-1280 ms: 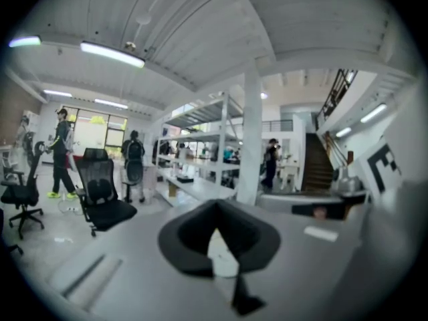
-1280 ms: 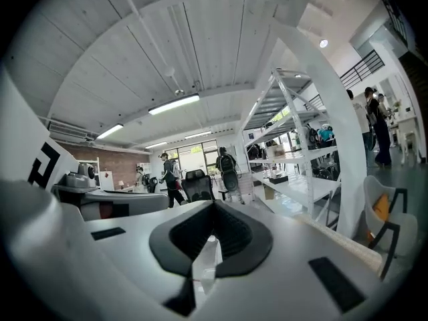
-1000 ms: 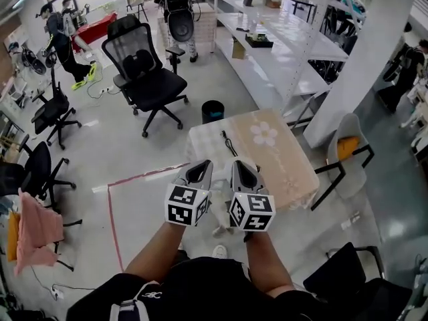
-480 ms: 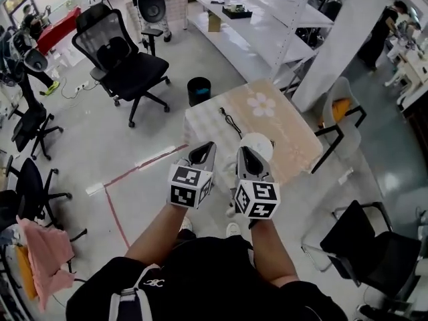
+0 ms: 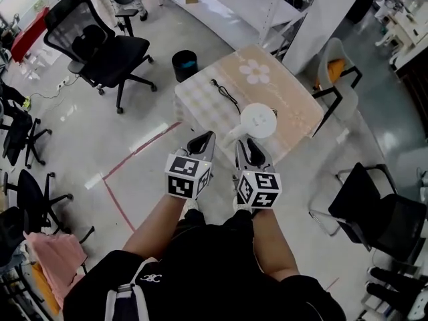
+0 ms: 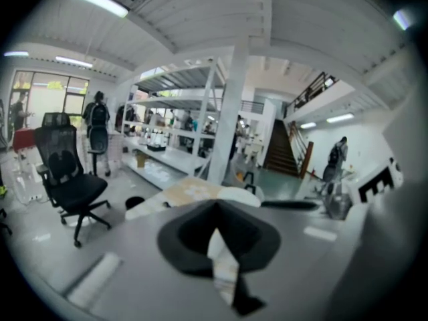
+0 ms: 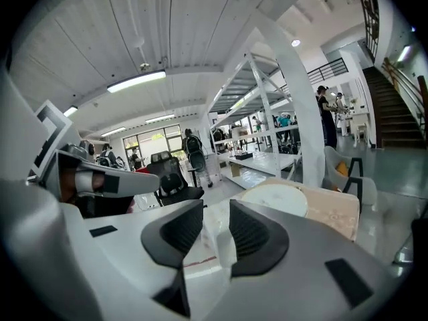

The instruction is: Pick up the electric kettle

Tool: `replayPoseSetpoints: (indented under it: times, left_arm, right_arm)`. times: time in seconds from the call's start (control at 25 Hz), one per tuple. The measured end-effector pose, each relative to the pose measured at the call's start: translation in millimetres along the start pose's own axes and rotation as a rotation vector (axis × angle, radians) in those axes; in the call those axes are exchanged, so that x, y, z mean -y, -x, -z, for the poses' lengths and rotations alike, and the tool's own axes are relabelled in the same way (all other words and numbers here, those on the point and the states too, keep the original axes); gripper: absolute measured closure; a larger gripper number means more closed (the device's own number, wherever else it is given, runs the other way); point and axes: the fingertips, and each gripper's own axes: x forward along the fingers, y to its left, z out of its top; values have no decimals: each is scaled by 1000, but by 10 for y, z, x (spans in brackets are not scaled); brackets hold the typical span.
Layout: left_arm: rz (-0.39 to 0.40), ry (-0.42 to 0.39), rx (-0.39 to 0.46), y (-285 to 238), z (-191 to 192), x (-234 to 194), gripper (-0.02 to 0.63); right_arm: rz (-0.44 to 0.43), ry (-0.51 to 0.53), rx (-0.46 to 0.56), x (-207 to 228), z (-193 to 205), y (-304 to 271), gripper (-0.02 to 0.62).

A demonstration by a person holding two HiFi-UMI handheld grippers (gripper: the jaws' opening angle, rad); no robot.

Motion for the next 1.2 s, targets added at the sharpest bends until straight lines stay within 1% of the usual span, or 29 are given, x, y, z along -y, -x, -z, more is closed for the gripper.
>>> replayPoseSetpoints:
  times: [0.12,0.24,0.36,0.44,0.56,0.68,0.84,0.92,1.0,1.12,1.2]
  left_arm:
    - [25,-10,-22,-59,72,55,609]
    - [22,8,-22,-71,94,20,609]
    - [14,26,-16,-54,116,-34,609]
    - [6,19,-23,-47,134,-64,609]
    - [-9,2,-45,-6,181,-129,609]
    - [-36,-1,-58,72,221,-243,609]
    - [-82,3,-69,191,260,-411,609]
    - [-103,0,-77,239,283,-479,609]
    - [-122,-3,-84,269,299,-523,609]
    - [-148,-19,-89,300,309,-556,609]
    - [-165,-31,-84,320,294,-567,609]
  right_arm:
    - [16,-30,-45,98,250,-57,472]
    - [32,-45,-96,114,486,-152,465]
    - [40,-57,-112,122,656,-271,463]
    - [35,-68,-128,137,743,-374,450]
    - [11,-74,-173,135,914,-563,402]
    - [8,-54,-188,132,1016,-745,383]
    - [38,-30,-174,145,1054,-951,375]
    - [41,-6,-170,128,1064,-1046,373]
    - [26,31,-158,99,1039,-1124,373]
    - [21,111,-114,85,987,-1182,374]
    - [16,135,-100,93,1005,-1217,374]
